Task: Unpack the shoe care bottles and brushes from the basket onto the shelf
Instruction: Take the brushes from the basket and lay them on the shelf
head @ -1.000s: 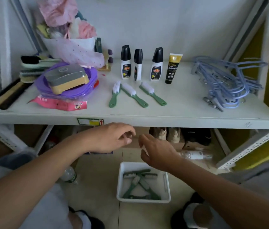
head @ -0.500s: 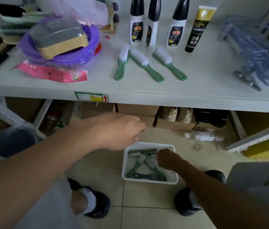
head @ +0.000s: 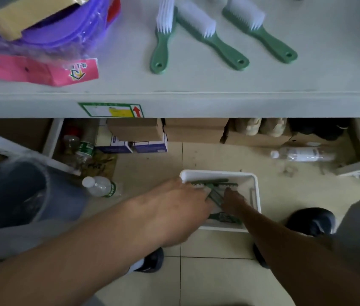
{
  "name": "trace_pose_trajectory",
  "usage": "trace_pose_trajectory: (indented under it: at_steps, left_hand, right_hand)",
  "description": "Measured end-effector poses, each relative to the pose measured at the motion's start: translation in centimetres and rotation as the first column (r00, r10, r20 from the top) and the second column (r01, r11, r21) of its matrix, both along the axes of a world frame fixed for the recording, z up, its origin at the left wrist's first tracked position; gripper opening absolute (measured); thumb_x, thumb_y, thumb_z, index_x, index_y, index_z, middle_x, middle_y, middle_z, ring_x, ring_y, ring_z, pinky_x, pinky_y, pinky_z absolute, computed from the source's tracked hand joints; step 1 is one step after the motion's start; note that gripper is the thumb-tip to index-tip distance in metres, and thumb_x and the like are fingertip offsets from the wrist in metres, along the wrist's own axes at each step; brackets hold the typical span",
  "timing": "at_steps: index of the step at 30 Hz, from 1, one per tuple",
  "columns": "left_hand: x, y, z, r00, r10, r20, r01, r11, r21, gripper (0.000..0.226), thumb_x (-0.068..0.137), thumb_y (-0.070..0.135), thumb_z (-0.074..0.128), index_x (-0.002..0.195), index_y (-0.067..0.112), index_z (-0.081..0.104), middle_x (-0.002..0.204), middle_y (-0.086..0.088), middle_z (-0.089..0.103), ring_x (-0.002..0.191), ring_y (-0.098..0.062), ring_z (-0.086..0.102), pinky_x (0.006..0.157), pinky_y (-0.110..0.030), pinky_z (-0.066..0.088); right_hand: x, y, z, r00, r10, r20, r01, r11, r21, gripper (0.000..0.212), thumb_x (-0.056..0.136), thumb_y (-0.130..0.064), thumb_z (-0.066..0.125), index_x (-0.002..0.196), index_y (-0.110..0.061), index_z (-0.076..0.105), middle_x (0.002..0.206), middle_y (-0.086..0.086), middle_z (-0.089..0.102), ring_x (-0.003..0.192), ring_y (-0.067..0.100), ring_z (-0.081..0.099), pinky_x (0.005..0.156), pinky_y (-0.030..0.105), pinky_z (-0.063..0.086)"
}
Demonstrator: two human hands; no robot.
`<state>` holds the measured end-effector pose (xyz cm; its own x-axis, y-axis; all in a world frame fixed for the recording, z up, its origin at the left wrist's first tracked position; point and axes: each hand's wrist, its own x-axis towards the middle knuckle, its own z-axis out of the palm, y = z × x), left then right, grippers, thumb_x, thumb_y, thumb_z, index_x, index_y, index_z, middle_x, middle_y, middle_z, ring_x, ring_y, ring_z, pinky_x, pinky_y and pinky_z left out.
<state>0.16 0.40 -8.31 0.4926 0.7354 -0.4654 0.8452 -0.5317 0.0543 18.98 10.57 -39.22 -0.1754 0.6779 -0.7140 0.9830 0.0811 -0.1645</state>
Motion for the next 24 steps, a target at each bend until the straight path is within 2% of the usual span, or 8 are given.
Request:
trace_pose_trajectory:
  at_steps: [2, 4, 7, 11, 14, 16, 20, 24]
  left_hand:
    - [-0.2, -0.2, -0.4, 1.000, 0.000, -0.007, 0.000, 1.000, 0.009, 0.024, 0.093, 0.007, 0.051, 0.115, 0.016, 0.054, 0.113, -0.003, 0.057, 0.101, -0.022, 0.059, 0.074, -0.032, 0.032]
    - [-0.4, -0.5, -0.8, 1.000, 0.007, -0.007, -0.007, 1.000, 0.019, 0.022, 0.093, 0.008, 0.053, 0.114, 0.016, 0.055, 0.110, -0.002, 0.058, 0.097, -0.022, 0.060, 0.074, -0.034, 0.035]
    - [-0.7, -1.0, -1.6, 1.000, 0.008, -0.015, -0.008, 1.000, 0.023, 0.021, 0.093, 0.011, 0.056, 0.113, 0.016, 0.057, 0.108, -0.003, 0.061, 0.093, -0.023, 0.062, 0.075, -0.038, 0.045]
    - [-1.1, -1.0, -1.7, 1.000, 0.006, -0.025, -0.005, 1.000, 0.016, 0.022, 0.092, 0.012, 0.058, 0.114, 0.018, 0.059, 0.105, -0.002, 0.061, 0.094, -0.024, 0.062, 0.077, -0.037, 0.045]
    - [-0.9, -0.6, -1.0, 0.999, 0.008, -0.053, -0.007, 1.000, 0.013, 0.025, 0.092, 0.011, 0.060, 0.116, 0.016, 0.059, 0.106, -0.003, 0.064, 0.093, -0.024, 0.064, 0.081, -0.038, 0.051]
    - [-0.8, -0.1, -0.8, 0.996, 0.018, -0.089, -0.019, 1.000, -0.017, 0.022, 0.090, 0.012, 0.063, 0.112, 0.016, 0.063, 0.102, -0.003, 0.067, 0.089, -0.023, 0.066, 0.081, -0.042, 0.057]
    - [-1.1, 1.1, 0.0, 0.982, 0.080, -0.169, -0.097, 0.991, -0.095, 0.019, 0.092, 0.017, 0.062, 0.111, 0.016, 0.066, 0.096, -0.003, 0.066, 0.082, -0.023, 0.067, 0.071, -0.041, 0.059]
    - [-0.9, 1.9, 2.5, 0.960, 0.148, -0.236, -0.188, 0.970, -0.156, 0.016, 0.099, 0.018, 0.055, 0.107, 0.007, 0.063, 0.091, -0.003, 0.061, 0.070, -0.019, 0.057, 0.051, -0.032, 0.040]
  right_hand:
    - [-0.3, -0.7, 0.7, 1.000, -0.013, 0.013, 0.013, 1.000, -0.007, 0.040, 0.101, -0.026, 0.044, 0.137, -0.009, 0.045, 0.127, 0.017, 0.060, 0.113, 0.034, 0.061, 0.095, 0.046, 0.052]
    - [-0.7, -1.4, 0.8, 1.000, 0.003, 0.015, -0.003, 1.000, 0.005, 0.045, 0.101, -0.024, 0.043, 0.143, -0.009, 0.036, 0.127, 0.017, 0.060, 0.113, 0.035, 0.061, 0.095, 0.047, 0.051]
    - [-1.2, -2.0, 1.4, 0.999, 0.040, 0.025, -0.041, 0.998, 0.051, 0.039, 0.097, -0.011, 0.046, 0.136, -0.006, 0.041, 0.116, 0.019, 0.063, 0.104, 0.038, 0.063, 0.089, 0.048, 0.052]
    - [-1.1, -1.6, 3.8, 0.984, 0.171, 0.046, -0.175, 0.980, 0.099, 0.044, 0.100, -0.025, 0.048, 0.141, -0.010, 0.041, 0.131, 0.013, 0.059, 0.115, 0.030, 0.062, 0.092, 0.040, 0.053]
    - [-1.3, -0.6, 6.3, 0.964, 0.254, 0.080, -0.263, 0.956, 0.133, 0.034, 0.098, -0.021, 0.054, 0.130, -0.011, 0.053, 0.125, 0.010, 0.063, 0.113, 0.025, 0.063, 0.091, 0.033, 0.052]
    - [-1.6, -0.2, 8.1, 0.924, 0.362, 0.125, -0.380, 0.910, 0.168, 0.036, 0.094, -0.019, 0.060, 0.128, -0.011, 0.054, 0.121, 0.008, 0.065, 0.110, 0.023, 0.065, 0.086, 0.031, 0.053]
    - [-2.5, -0.6, 12.3, 0.821, 0.530, 0.213, -0.566, 0.802, 0.188, 0.045, 0.093, -0.021, 0.058, 0.136, -0.012, 0.049, 0.126, 0.007, 0.063, 0.111, 0.023, 0.065, 0.086, 0.035, 0.056]
    - [-2.9, -1.5, 18.4, 0.730, 0.632, 0.261, -0.683, 0.693, 0.232, 0.040, 0.091, -0.024, 0.055, 0.130, -0.021, 0.049, 0.121, 0.002, 0.064, 0.104, 0.021, 0.067, 0.079, 0.034, 0.054]
